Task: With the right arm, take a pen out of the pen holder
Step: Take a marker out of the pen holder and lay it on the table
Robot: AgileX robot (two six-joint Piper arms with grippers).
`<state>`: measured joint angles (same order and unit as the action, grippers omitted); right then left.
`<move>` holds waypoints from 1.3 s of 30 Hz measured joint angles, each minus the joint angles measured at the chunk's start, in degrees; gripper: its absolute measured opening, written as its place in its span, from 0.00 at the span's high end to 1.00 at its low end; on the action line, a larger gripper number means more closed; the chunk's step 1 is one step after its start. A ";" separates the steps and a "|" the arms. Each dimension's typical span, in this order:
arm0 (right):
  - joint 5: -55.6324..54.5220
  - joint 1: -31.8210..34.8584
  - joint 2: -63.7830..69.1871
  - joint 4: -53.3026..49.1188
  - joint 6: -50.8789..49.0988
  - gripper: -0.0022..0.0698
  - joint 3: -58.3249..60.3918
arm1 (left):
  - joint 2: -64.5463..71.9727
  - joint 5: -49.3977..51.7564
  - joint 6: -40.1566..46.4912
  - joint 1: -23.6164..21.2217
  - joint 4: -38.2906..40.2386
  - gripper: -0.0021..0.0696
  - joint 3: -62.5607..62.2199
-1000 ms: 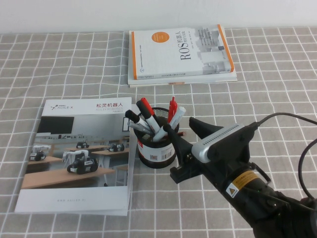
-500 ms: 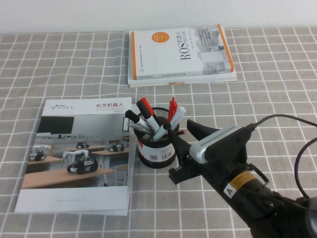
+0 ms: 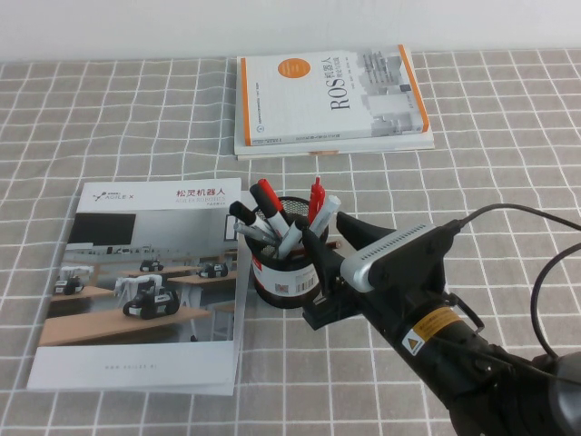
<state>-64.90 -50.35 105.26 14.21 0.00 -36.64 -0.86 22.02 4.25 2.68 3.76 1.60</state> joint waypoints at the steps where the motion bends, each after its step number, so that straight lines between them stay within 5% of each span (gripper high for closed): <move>1: 0.00 0.00 0.09 0.00 0.00 0.54 0.00 | 0.00 0.00 0.00 0.00 0.00 0.98 0.00; 32: 0.00 0.00 0.09 -0.55 -0.32 0.95 -0.04 | 0.00 0.00 0.00 0.00 0.00 0.98 0.00; 39: 0.00 0.00 -1.34 -0.41 0.38 0.96 -0.04 | 0.00 0.00 0.00 0.00 0.00 0.98 0.00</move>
<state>-64.90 -50.35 103.92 13.79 0.38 -36.68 -0.86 22.02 4.25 2.68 3.76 1.60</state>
